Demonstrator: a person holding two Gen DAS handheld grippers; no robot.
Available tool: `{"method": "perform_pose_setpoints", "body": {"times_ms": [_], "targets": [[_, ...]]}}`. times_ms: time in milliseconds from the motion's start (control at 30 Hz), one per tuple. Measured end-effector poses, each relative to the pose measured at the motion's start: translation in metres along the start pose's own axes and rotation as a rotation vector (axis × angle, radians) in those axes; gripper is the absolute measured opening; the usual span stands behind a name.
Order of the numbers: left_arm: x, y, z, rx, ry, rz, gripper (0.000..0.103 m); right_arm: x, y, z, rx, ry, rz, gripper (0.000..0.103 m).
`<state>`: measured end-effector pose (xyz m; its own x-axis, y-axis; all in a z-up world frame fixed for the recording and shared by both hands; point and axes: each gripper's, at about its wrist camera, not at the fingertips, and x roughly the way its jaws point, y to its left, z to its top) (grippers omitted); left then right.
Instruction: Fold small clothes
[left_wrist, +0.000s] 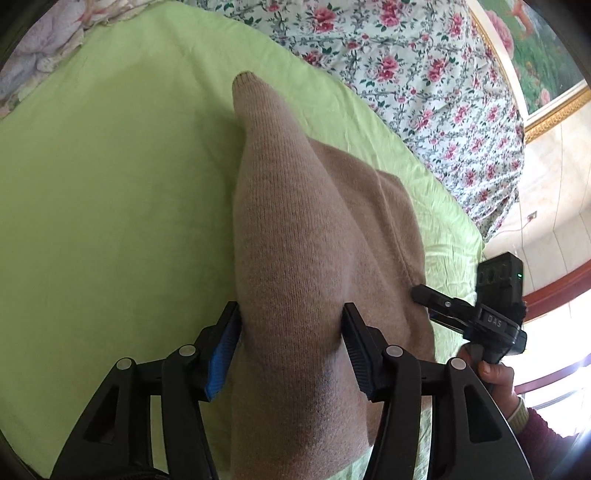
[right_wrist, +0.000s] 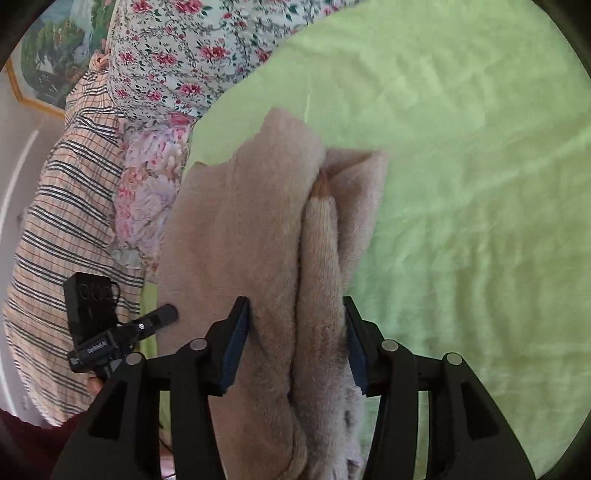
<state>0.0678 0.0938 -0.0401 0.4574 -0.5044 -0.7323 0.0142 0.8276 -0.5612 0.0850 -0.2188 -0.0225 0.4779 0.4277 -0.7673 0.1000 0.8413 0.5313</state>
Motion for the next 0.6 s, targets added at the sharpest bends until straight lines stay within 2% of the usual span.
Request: {"method": "perform_pose_setpoints", "body": {"times_ms": [133, 267, 300, 367, 400, 500, 533, 600], "targets": [[-0.005, 0.005, 0.017, -0.006, -0.028, 0.028, 0.059, -0.023, 0.012, 0.021, -0.021, -0.121, -0.025, 0.051], [0.002, 0.005, 0.035, 0.002, -0.030, 0.084, 0.061, 0.003, 0.014, 0.051, -0.016, -0.073, -0.011, 0.050], [0.004, 0.004, 0.038, 0.010, -0.033, 0.102, 0.061, 0.010, 0.014, 0.056, -0.022, -0.058, -0.023, 0.047], [0.008, 0.002, 0.043, 0.029, -0.034, 0.140, 0.061, 0.030, 0.017, 0.067, -0.037, -0.021, -0.057, 0.025], [0.010, 0.001, 0.045, 0.037, -0.034, 0.164, 0.061, 0.032, 0.023, 0.070, -0.048, -0.028, -0.062, 0.011], [0.017, 0.001, 0.051, 0.068, -0.028, 0.238, 0.061, 0.004, 0.042, 0.072, -0.109, -0.162, 0.017, 0.010], [0.020, 0.001, 0.052, 0.075, -0.024, 0.250, 0.061, -0.001, 0.045, 0.070, -0.124, -0.183, 0.014, 0.010], [0.024, -0.001, 0.054, 0.092, -0.020, 0.259, 0.061, 0.002, 0.042, 0.065, -0.145, -0.168, -0.053, 0.010]]}}
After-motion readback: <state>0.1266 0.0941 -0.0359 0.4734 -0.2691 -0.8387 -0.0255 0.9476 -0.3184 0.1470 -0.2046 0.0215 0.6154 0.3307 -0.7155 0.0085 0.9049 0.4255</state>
